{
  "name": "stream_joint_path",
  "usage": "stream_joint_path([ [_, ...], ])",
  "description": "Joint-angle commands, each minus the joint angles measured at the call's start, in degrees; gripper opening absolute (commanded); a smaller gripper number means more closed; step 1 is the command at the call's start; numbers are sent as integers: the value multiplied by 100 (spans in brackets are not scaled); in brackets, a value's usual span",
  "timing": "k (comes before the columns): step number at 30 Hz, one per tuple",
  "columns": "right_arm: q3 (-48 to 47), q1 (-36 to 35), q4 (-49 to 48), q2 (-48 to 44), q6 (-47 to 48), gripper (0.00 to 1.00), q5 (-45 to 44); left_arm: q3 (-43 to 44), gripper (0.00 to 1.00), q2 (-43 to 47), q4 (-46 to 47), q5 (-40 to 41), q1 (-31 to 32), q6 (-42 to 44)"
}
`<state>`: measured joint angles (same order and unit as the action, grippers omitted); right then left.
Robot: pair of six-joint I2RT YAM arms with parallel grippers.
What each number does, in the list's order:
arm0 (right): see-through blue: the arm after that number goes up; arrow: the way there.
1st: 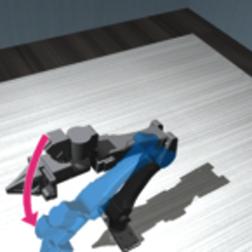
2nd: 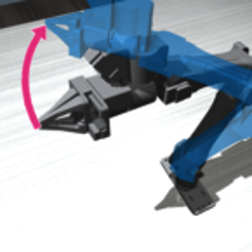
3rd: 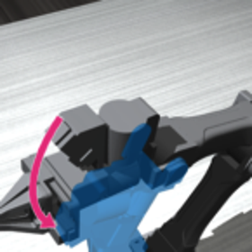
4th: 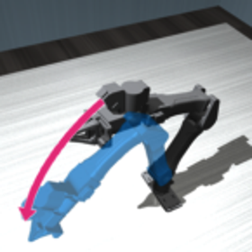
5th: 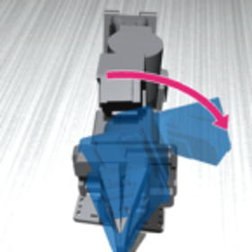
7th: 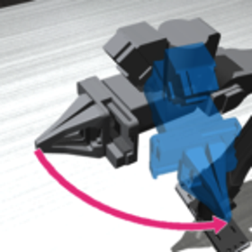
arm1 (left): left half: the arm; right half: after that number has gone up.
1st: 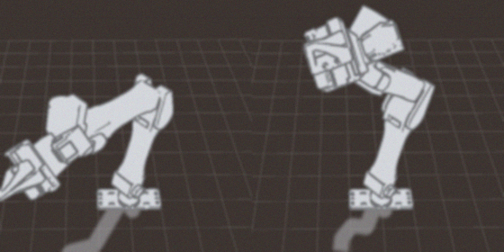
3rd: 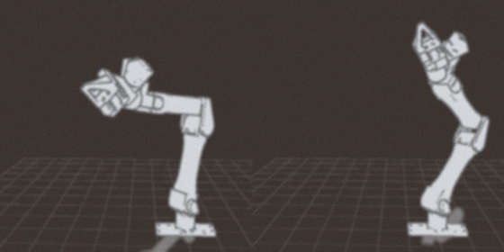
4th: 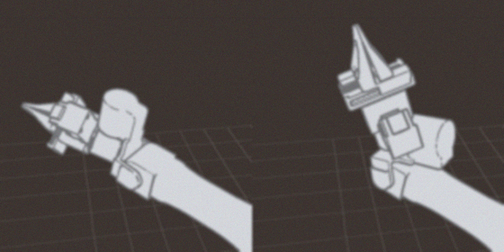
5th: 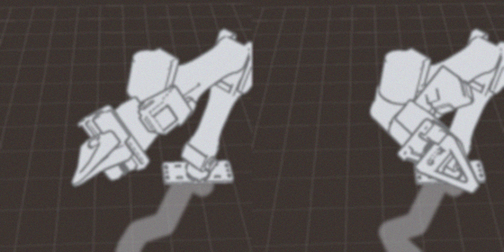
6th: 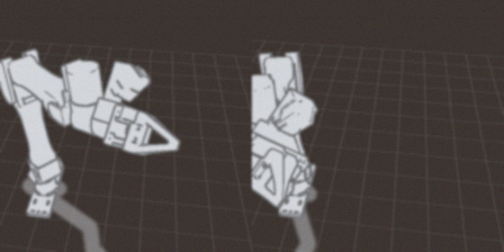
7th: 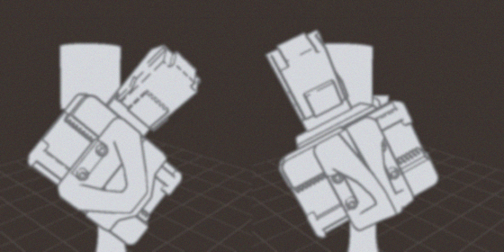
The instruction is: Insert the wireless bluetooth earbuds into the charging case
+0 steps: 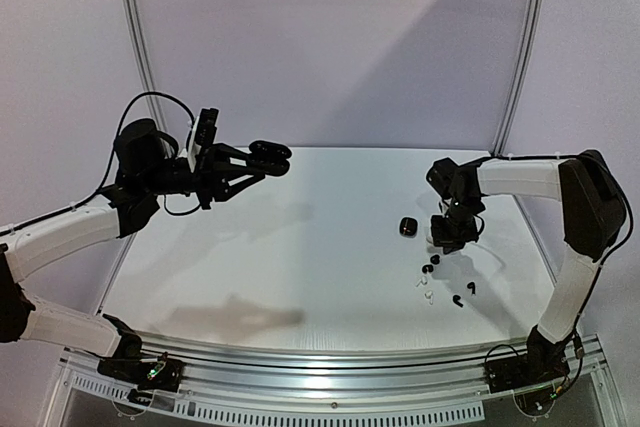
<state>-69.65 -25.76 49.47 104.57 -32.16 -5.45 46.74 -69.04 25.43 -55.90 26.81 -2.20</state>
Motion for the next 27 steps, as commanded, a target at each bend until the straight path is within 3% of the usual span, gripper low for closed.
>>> stream_joint_path([
  [1,125,36,-141,129,-75,0,75,20,0,-41,-3,8,-69,-3],
  [27,433,29,-396,116,-413,0,937,-23,0,-46,84,30,-78,18],
])
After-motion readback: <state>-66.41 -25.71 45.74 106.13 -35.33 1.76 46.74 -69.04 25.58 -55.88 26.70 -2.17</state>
